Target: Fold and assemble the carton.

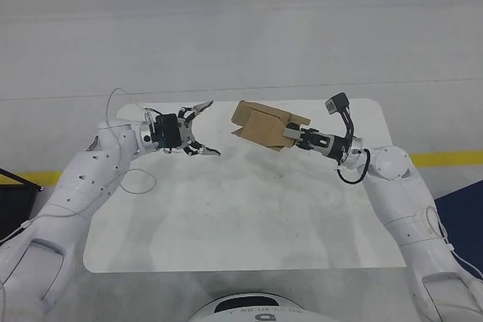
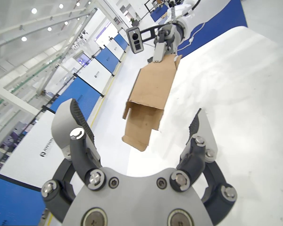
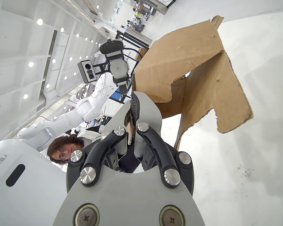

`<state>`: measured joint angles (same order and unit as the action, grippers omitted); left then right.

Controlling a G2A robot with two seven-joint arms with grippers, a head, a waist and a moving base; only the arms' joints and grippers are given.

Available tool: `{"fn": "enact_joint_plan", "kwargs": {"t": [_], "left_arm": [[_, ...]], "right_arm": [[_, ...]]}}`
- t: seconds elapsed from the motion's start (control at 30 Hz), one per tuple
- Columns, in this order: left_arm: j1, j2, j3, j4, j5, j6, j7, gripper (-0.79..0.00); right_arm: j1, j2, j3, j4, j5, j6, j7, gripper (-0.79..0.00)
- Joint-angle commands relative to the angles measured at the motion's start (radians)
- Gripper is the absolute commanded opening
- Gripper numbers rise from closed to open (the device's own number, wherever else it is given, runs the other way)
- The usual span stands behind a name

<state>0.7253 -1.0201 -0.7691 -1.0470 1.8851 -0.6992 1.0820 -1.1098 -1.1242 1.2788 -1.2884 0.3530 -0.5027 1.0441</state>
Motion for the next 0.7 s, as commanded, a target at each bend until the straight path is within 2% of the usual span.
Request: {"fn": "enact_joint_plan", "kwargs": {"t": [0.0, 0.3, 0.33, 0.4, 0.47, 0.53, 0.63, 0.67], "left_arm": [[-0.014, -0.002, -0.002, 0.016, 0.005, -0.006, -0.054, 0.0], [-0.014, -0.003, -0.004, 0.01, 0.007, 0.012, -0.07, 0.0], [-0.001, -0.004, -0.003, 0.006, -0.017, -0.011, -0.095, 0.0], [0.012, -0.01, 0.008, 0.007, -0.136, -0.177, -0.138, 0.0], [0.023, -0.019, 0.026, -0.003, -0.354, -0.297, -0.258, 0.0], [0.025, -0.02, 0.088, 0.005, -0.51, -0.313, -0.274, 0.0], [0.0, -0.008, 0.244, -0.002, -0.778, -0.313, -0.274, 0.0], [0.0, -0.008, 0.244, -0.002, -0.778, -0.313, -0.274, 0.0]], "right_arm": [[-0.003, 0.002, 0.003, -0.002, 0.005, -0.002, 0.003, -0.785], [-0.006, 0.002, 0.005, -0.003, 0.012, 0.003, 0.005, -0.785], [-0.006, 0.002, 0.005, -0.003, 0.012, 0.003, 0.005, -0.785], [-0.014, 0.002, 0.006, -0.014, 0.009, 0.009, -0.022, -0.785], [-0.029, 0.004, 0.016, -0.035, 0.011, -0.011, -0.043, -0.785], [-0.046, 0.007, 0.03, -0.048, 0.027, -0.031, -0.034, -0.785], [-0.061, 0.012, 0.047, -0.061, 0.029, -0.04, -0.027, -0.785], [-0.061, 0.012, 0.047, -0.061, 0.029, -0.04, -0.027, -0.785]]}}
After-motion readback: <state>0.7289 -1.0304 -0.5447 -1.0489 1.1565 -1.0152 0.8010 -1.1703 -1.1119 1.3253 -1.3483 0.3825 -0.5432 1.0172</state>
